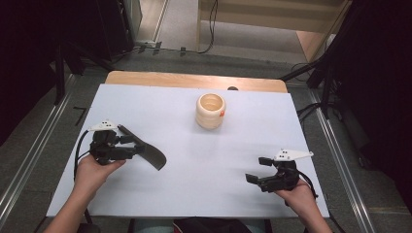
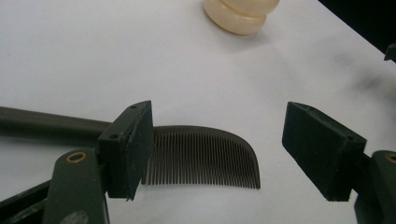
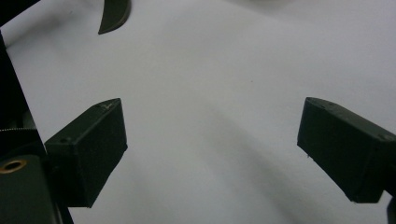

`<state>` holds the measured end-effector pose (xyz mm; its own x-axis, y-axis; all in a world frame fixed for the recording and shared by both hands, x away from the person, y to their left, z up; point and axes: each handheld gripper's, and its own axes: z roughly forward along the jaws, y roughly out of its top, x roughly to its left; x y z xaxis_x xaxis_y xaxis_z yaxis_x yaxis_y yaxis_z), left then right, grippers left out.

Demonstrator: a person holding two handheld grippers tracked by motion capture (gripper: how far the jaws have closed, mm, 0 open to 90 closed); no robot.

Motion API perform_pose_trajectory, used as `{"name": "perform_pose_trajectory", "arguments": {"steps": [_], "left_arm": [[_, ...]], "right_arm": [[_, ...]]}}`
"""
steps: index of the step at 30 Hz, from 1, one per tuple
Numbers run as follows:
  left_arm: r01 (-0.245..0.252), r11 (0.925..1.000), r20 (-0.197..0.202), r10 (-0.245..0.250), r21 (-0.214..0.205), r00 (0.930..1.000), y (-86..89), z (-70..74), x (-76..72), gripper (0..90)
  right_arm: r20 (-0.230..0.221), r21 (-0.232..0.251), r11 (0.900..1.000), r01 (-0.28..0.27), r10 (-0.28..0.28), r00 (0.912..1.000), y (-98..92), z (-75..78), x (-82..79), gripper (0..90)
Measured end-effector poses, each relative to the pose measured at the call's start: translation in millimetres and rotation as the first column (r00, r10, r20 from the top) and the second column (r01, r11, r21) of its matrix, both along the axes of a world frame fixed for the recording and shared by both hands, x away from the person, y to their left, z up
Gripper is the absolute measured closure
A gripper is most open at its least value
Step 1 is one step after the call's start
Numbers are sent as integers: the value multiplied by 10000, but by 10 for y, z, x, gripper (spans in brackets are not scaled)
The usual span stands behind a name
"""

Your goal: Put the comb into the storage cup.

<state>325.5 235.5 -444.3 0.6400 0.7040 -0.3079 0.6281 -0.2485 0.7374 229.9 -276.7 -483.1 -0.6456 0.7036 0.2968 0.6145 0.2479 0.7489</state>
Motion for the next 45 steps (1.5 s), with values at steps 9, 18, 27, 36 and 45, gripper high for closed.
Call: {"name": "perform_pose_trajectory", "arguments": {"steps": [9, 18, 27, 36, 45], "left_arm": [[-121, 9995, 146, 117, 292, 9998, 0, 3, 133, 261], [-290, 9984, 376, 272, 483, 9989, 4, 41, 310, 263], [-475, 9975, 392, 455, 527, 9982, 7, 46, 476, 273], [-763, 9953, 429, 739, 592, 9963, 38, 24, 629, 273], [-1129, 9914, 690, 1083, 666, 9917, 31, 28, 831, 295]], "right_arm": [[-11, 5, 10000, -4, 4, 10000, 2, 2, 0, 66], [-1, 63, 10000, 13, -13, 10000, 1, 2, -1, 66], [-11, 88, 10000, 11, -11, 10000, -1, 3, 0, 66], [-14, 86, 10000, 1, -1, 10000, -2, 2, 2, 67], [-1, 122, 9999, -5, 5, 10000, -3, 2, 1, 66]]}}
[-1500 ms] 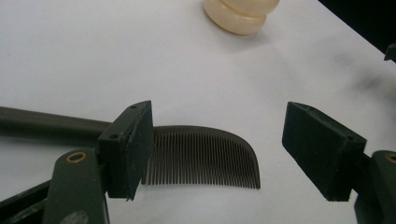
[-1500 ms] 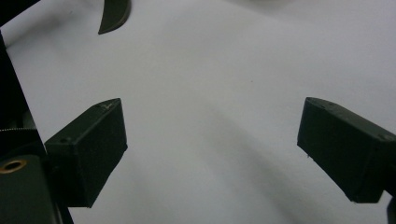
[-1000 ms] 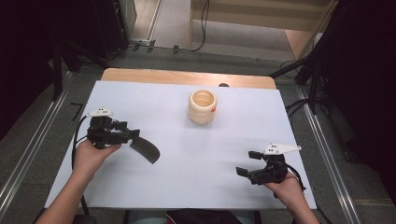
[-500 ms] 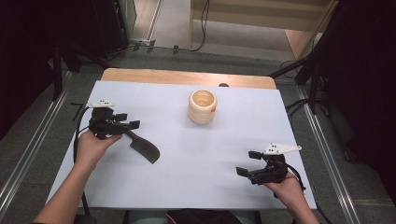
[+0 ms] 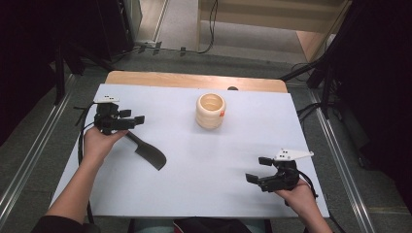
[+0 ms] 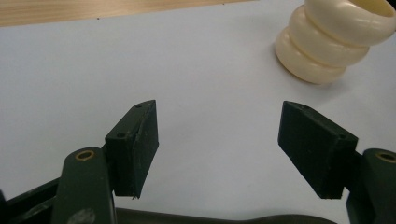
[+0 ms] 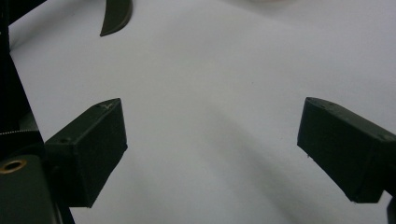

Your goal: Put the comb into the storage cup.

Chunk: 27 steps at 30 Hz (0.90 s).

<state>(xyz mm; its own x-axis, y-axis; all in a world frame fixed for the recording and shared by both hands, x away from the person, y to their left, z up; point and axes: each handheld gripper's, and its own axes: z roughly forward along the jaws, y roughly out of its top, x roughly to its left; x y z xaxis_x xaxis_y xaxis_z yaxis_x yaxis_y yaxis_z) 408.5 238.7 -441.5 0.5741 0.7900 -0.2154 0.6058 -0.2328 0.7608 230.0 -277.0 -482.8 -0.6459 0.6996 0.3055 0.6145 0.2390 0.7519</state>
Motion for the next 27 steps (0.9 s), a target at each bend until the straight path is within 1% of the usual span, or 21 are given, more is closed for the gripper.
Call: {"name": "perform_pose_trajectory", "arguments": {"steps": [3, 7, 8, 9, 11, 12, 13, 14, 15, 16, 17, 18, 19, 20, 21, 23, 24, 25, 27], "left_arm": [[-65, 10000, 53, 65, 50, 10000, -2, -11, 26, 309], [-120, 9999, 70, 120, -48, 9999, 11, -41, 57, 309], [-130, 9999, 77, 130, 39, 9999, 18, -55, 64, 309], [-130, 9999, 77, 130, 39, 9999, 18, -55, 64, 312], [-190, 9998, 56, 190, 104, 9998, 31, -69, 72, 330], [-276, 9996, -33, 276, 56, 9996, 42, -85, 83, 339], [-332, 9994, -111, 332, 11, 9994, 46, -91, 86, 364], [-400, 9992, -102, 400, -30, 9991, 49, -97, 86, 389], [-400, 9992, -102, 400, -30, 9991, 49, -97, 86, 451], [-441, 9987, 227, 435, 264, 9988, 57, -105, 63, 551], [-338, 9988, 347, 326, 354, 9989, 66, -115, 58, 662], [-338, 9988, 347, 326, 354, 9989, 66, -115, 58, 760], [-336, 9983, 160, 329, 467, 9993, 97, -146, 77, 823], [-298, 9987, 90, 294, 416, 9995, 117, -168, 87, 884], [-300, 9984, 42, 298, 480, 9995, 132, -188, 96, 900], [-297, 9980, -22, 299, 552, 9996, 146, -209, 106, 900], [-333, 9975, -133, 342, 626, 9993, 180, -249, 119, 900], [-367, 9974, -220, 381, 626, 9990, 199, -270, 127, 900], [-428, 9971, -250, 444, 634, 9987, 216, -290, 129, 900]], "right_arm": [[1, 17, 10000, 8, -8, 10000, -2, 1, -1, 67], [-4, 21, 10000, 4, -4, 10000, -4, 0, -2, 66], [-4, 30, 10000, -3, 3, 10000, -4, 0, -2, 67], [-4, 16, 10000, 2, -2, 10000, -4, 0, -3, 66], [-17, 19, 10000, -3, 3, 10000, -5, -1, -4, 67], [-8, 11, 10000, 3, -3, 10000, -6, -1, -4, 66], [-6, 6, 10000, -6, 6, 10000, -7, 0, -5, 66], [-18, 11, 10000, 15, -15, 10000, -7, 1, -6, 66], [-23, -2, 10000, 41, -41, 10000, -7, 2, -9, 67], [-29, 8, 10000, 41, -41, 10000, -7, 3, -10, 66], [-34, 1, 10000, 29, -29, 10000, -9, 3, -12, 66], [-34, 1, 10000, 23, -23, 10000, -10, 3, -12, 67], [-27, 16, 10000, 29, -29, 10000, -10, 3, -13, 66], [-12, 15, 10000, 27, -27, 10000, -11, 2, -14, 66], [-18, 8, 10000, 38, -38, 10000, -13, 2, -15, 66], [-18, 20, 10000, 57, -57, 10000, -15, 2, -17, 67], [-9, 37, 10000, 64, -64, 10000, -16, 2, -19, 66], [-1, 38, 10000, 62, -62, 10000, -17, 2, -20, 66], [-2, 35, 10000, 67, -67, 10000, -17, 3, -22, 66]]}}
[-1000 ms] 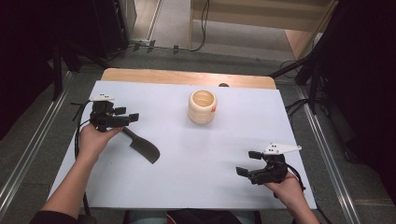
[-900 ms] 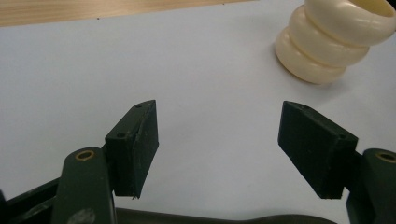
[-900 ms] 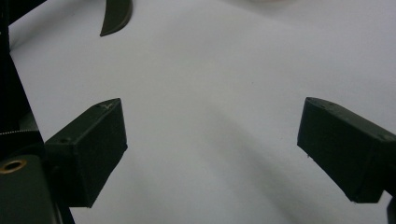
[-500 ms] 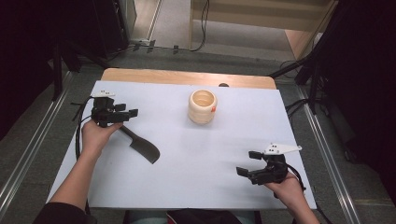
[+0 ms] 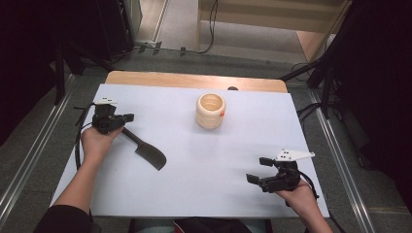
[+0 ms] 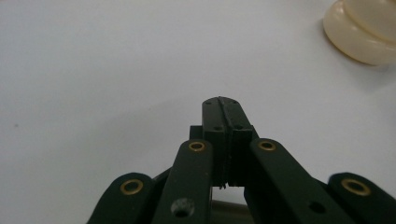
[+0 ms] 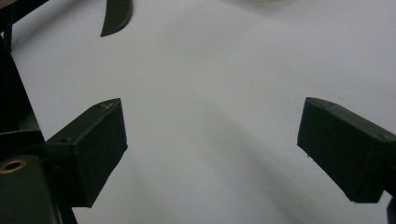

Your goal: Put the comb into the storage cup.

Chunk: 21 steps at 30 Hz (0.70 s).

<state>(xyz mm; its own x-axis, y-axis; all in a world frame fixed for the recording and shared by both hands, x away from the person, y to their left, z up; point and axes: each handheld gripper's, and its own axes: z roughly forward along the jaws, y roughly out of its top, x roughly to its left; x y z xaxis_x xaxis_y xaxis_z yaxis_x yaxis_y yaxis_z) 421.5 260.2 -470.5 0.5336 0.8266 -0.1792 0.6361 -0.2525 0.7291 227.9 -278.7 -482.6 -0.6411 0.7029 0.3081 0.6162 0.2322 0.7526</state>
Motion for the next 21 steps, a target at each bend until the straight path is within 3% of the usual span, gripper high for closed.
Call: {"name": "perform_pose_trajectory", "arguments": {"steps": [9, 21], "left_arm": [[-18, 9986, -465, 42, 536, 9989, 58, -145, 4, 900], [12, 9969, -792, 50, 787, 9968, 96, -192, -43, 900]], "right_arm": [[-1, 6, 10000, -23, 23, 10000, 0, 0, 0, 66], [-6, 36, 10000, -37, 37, 10000, 1, 3, -1, 66]]}}
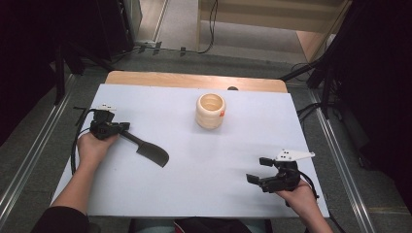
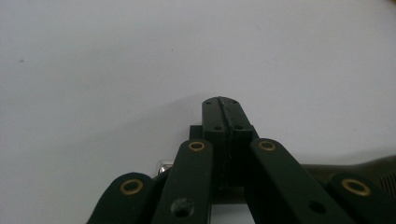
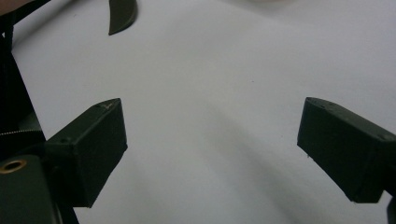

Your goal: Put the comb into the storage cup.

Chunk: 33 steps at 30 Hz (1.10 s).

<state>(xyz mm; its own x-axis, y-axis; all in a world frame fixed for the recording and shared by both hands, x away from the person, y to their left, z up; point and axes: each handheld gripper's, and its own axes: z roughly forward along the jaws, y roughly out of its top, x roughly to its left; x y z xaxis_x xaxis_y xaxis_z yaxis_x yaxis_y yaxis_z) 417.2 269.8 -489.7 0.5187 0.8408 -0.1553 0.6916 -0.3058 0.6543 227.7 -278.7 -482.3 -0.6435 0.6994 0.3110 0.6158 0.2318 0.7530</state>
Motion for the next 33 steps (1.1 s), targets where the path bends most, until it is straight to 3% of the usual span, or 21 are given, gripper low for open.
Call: {"name": "perform_pose_trajectory", "arguments": {"steps": [8, 14, 33], "left_arm": [[217, 9997, -186, -214, 128, 9996, 18, -13, -91, 900], [247, 9997, -225, -248, -54, 9994, 70, -18, -201, 900], [709, 9974, -288, -711, -101, 9971, 60, -22, -459, 900]], "right_arm": [[-13, 15, 10000, -25, 25, 10000, 3, 3, 1, 67], [-9, 29, 10000, -46, 46, 10000, 7, 7, 4, 67], [108, 24, 10000, -79, 79, 9999, 23, 7, 11, 66]]}}
